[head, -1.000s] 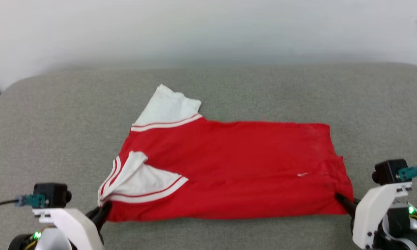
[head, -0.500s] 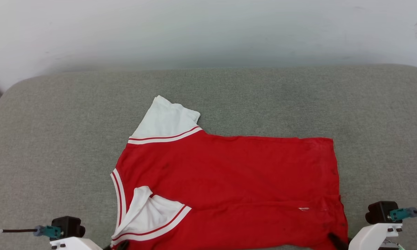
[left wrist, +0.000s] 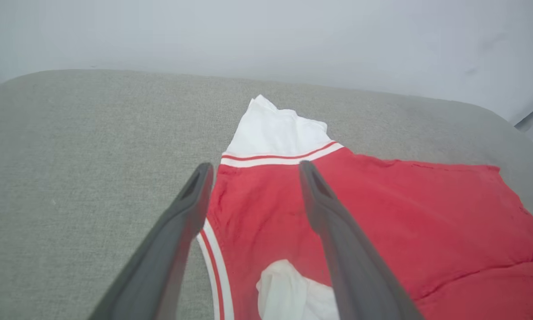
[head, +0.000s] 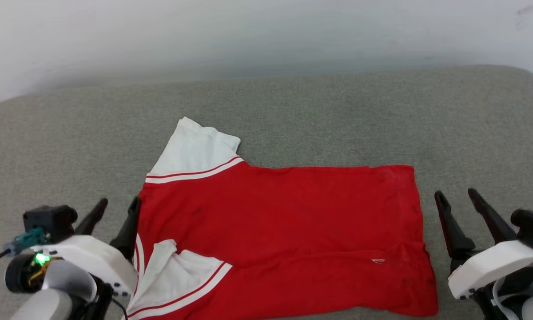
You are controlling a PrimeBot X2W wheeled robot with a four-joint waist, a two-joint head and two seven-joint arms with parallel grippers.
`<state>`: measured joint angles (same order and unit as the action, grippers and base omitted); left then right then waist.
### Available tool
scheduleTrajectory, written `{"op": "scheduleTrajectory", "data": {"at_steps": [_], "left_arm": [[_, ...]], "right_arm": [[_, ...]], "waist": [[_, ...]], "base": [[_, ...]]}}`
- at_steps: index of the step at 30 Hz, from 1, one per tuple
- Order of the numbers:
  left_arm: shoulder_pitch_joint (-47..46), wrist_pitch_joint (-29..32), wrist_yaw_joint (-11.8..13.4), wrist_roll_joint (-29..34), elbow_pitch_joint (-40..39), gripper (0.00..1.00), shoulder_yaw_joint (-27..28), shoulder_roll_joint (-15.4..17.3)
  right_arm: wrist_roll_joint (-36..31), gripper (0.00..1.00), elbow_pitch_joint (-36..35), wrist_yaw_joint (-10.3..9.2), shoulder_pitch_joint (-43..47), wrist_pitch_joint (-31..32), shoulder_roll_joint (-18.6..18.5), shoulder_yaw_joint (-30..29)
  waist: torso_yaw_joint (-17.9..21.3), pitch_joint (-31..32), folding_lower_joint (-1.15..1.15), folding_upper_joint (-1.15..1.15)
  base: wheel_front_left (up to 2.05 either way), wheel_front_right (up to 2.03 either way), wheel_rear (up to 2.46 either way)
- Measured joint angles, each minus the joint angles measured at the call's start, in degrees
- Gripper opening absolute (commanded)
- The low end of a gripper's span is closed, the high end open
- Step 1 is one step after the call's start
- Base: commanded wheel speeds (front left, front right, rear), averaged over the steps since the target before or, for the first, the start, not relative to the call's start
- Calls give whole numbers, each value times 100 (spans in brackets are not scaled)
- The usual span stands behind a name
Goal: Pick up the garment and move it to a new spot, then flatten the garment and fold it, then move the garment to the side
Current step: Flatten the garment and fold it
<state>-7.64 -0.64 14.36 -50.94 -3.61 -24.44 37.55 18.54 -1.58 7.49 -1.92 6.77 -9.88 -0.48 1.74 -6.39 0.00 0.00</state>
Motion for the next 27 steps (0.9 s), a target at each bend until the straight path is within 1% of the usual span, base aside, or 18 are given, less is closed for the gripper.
{"op": "scheduleTrajectory", "data": {"at_steps": [1,2,5,8,10,14,17,19,21,23,25,26,27], "left_arm": [[-118,-122,38,110,-10,100,34,-9],[-118,-122,38,110,-10,100,34,-9],[-512,-302,83,370,-12,100,79,-16],[-975,-293,71,457,60,100,116,-24],[-1313,-192,-29,448,191,100,146,-19],[-2042,205,-369,220,619,100,232,73],[-2543,651,-659,-10,965,100,266,216],[-2889,1069,-849,-211,1198,100,252,283],[-3182,1548,-999,-326,1462,100,199,434],[-3450,2109,-1072,-454,1712,100,122,572],[-3699,2674,-1084,-725,1931,100,112,626],[-3807,2981,-1080,-731,2016,100,38,697],[-3949,3484,-1069,-788,2134,100,-46,847]], "right_arm": [[-73,100,-56,0,-63,-91,27,0],[-73,100,-56,0,-63,-91,27,0],[-280,100,-271,1,-302,-271,131,-35],[-355,100,-471,0,-526,-325,224,-42],[-383,100,-558,1,-692,-335,287,-35],[-411,100,-619,1,-997,-407,390,23],[-404,100,-598,1,-1143,-447,470,105],[-397,100,-565,1,-1171,-478,516,127],[-380,100,-499,0,-1179,-520,547,137],[-348,100,-428,1,-1181,-576,587,142],[-319,100,-341,0,-1182,-637,613,157],[-291,100,-292,0,-1182,-688,626,181],[-245,100,-190,1,-1185,-761,647,234]], "waist": [[30,-49,0,0],[30,-49,0,0],[136,-229,0,0],[248,-485,0,0],[330,-686,0,0],[538,-1108,1,0],[756,-1371,2,0],[910,-1521,2,0],[1062,-1649,2,0],[1200,-1755,2,0],[1316,-1858,2,0],[1372,-1904,2,0],[1474,-1983,1,0]], "base": [[0,0,0],[0,0,0],[0,0,0],[0,0,0],[0,0,0],[0,0,0],[0,0,0],[0,0,0],[0,0,0],[0,0,0],[0,0,0],[0,0,0],[0,0,0]]}}
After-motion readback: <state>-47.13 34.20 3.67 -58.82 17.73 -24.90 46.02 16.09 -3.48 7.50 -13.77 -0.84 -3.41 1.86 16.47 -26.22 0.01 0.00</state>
